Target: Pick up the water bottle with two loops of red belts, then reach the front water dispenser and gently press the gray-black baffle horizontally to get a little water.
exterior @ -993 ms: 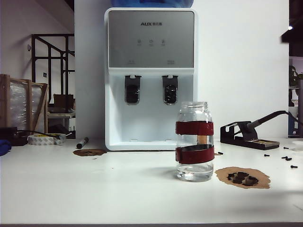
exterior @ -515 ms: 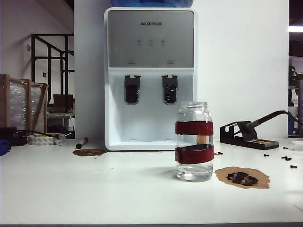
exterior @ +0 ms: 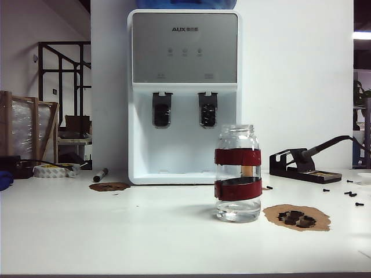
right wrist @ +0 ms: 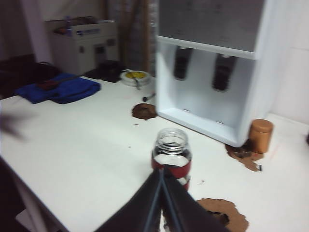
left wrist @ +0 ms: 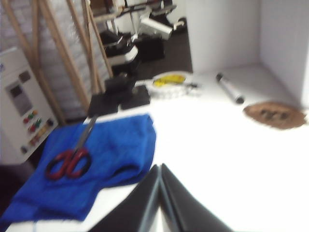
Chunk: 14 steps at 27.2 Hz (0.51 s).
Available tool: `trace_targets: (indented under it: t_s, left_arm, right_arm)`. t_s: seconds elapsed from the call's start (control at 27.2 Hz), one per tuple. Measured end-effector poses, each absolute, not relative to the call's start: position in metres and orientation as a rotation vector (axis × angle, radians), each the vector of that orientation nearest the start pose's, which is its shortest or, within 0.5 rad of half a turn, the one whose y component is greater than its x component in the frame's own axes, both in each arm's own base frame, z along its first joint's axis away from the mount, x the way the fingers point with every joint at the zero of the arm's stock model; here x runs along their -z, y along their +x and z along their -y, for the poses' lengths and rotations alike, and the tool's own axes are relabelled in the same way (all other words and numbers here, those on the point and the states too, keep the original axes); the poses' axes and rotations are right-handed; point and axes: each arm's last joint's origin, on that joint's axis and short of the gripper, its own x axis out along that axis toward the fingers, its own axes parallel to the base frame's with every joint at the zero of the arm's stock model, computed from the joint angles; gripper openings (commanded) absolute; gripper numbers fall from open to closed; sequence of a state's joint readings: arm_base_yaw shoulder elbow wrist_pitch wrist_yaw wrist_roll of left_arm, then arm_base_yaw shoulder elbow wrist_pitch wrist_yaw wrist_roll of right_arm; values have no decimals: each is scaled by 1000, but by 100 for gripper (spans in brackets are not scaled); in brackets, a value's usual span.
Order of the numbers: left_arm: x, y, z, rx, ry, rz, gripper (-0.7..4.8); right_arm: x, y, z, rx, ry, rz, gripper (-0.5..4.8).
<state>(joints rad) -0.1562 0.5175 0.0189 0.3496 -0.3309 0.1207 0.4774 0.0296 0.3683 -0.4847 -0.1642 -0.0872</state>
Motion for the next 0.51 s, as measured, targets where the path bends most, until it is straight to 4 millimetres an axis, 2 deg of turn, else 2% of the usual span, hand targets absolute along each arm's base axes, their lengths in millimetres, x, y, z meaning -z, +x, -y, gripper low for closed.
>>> trace_targets:
  t_s: [0.29, 0.51]
  left_arm:
    - [-152, 128, -5, -210, 138, -159, -1]
    - [-140, 126, -7, -208, 149, -288, -1]
  right_arm:
    - [-233, 53, -33, -664, -112, -144, -4]
    - [-233, 53, -33, -664, -112, -144, -1]
